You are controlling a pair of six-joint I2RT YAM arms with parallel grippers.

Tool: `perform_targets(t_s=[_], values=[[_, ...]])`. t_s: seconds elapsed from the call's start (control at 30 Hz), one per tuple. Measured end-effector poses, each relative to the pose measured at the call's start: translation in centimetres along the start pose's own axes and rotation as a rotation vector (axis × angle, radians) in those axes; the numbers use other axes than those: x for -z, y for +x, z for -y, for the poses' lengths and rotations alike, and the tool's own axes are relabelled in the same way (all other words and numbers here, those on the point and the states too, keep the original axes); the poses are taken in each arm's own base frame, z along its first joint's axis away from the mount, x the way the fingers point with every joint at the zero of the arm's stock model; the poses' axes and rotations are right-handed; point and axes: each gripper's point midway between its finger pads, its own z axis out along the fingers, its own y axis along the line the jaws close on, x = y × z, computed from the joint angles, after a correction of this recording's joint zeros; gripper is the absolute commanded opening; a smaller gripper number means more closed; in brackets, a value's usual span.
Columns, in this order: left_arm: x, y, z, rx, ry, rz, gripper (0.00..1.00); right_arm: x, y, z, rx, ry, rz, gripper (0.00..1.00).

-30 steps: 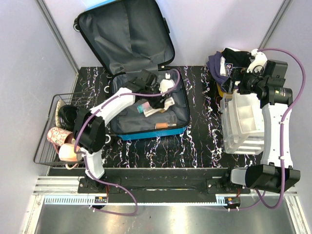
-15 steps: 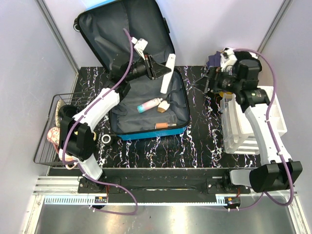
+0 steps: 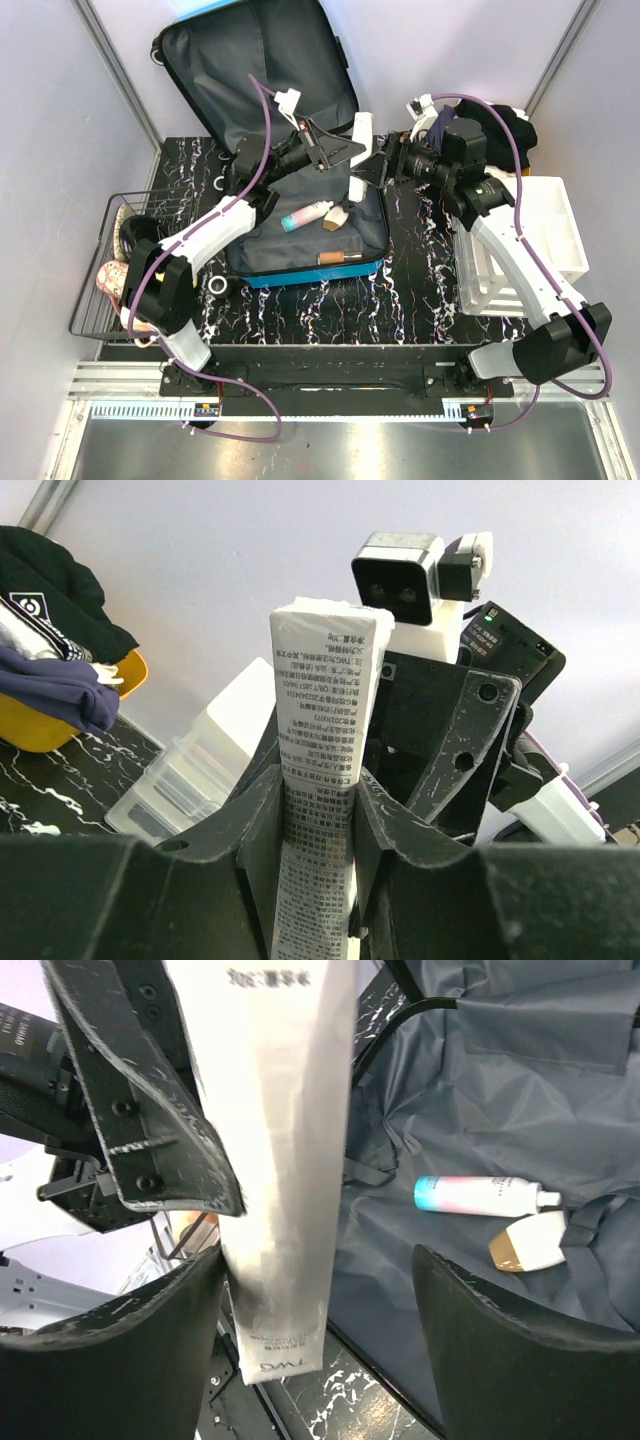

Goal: Open, take out, and arrange the luggage

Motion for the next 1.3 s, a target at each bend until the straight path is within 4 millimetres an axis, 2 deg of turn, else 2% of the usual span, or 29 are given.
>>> perform_targets(t_s=[0.07, 0.1, 0.17, 0.2, 0.23, 0.27, 0.33, 0.37, 0.4, 0.47, 0.57, 0.7, 0.87, 1.07, 1.17, 1.3], values=[[0.2, 0.3, 0.2, 0.019, 0.002, 0.006, 0.0, -0.2, 0.0, -0.5, 0.004, -0.012, 0.001, 0.59], [0.3, 0.3, 0.2, 0.024, 0.0, 0.011, 0.01, -0.3, -0.1, -0.7, 0.006, -0.02, 0.005, 0.45], [0.4, 0.2, 0.1, 0.029, -0.006, 0.022, 0.1, -0.4, -0.1, -1.1, 0.011, -0.033, 0.005, 0.33], [0.4, 0.2, 0.1, 0.034, -0.009, 0.023, 0.19, -0.4, 0.0, -1.4, 0.01, -0.037, 0.004, 0.24], [0.4, 0.2, 0.0, 0.04, -0.01, 0.025, 0.29, -0.4, 0.0, -1.4, 0.011, -0.037, 0.005, 0.11], [0.5, 0.3, 0.0, 0.038, -0.015, 0.025, 0.51, -0.3, 0.0, -1.4, 0.013, -0.033, 0.003, 0.06], [0.7, 0.4, 0.0, 0.04, -0.027, 0.022, 0.66, -0.1, 0.2, -1.3, 0.018, -0.02, -0.004, 0.03], [0.8, 0.6, 0.1, 0.037, -0.035, 0.015, 0.82, 0.2, 0.3, -1.2, 0.025, -0.006, -0.006, 0.03], [0.9, 0.8, 0.2, 0.032, -0.045, 0.006, 0.91, 0.5, 0.4, -1.1, 0.03, 0.015, -0.006, 0.02], [1.7, 1.0, 0.4, 0.011, -0.074, -0.006, 0.97, 1.8, 0.5, -0.6, 0.054, 0.078, -0.008, 0.02], [3.7, 0.9, 0.1, -0.062, -0.152, -0.021, 0.98, 4.8, 0.7, -0.2, 0.127, 0.185, -0.001, 0.01], [6.9, 1.3, -0.8, -0.183, -0.269, -0.056, 0.99, 10.5, 1.0, 0.2, 0.236, 0.368, 0.024, 0.0], [9.6, 3.5, -1.8, -0.275, -0.348, -0.131, 0.99, 15.7, 3.8, 2.7, 0.267, 0.599, -0.077, 0.0], [11.1, 5.3, -3.2, -0.291, -0.392, -0.191, 0.99, 18.7, 9.0, 8.3, 0.24, 0.874, -0.382, 0.0], [11.4, 5.8, -3.5, -0.291, -0.4, -0.202, 0.99, 19.3, 11.0, 11.1, 0.221, 0.983, -0.532, 0.0], [11.7, 6.0, -3.5, -0.294, -0.402, -0.203, 0.99, 20.3, 11.8, 12.2, 0.223, 1.055, -0.608, 0.0]])
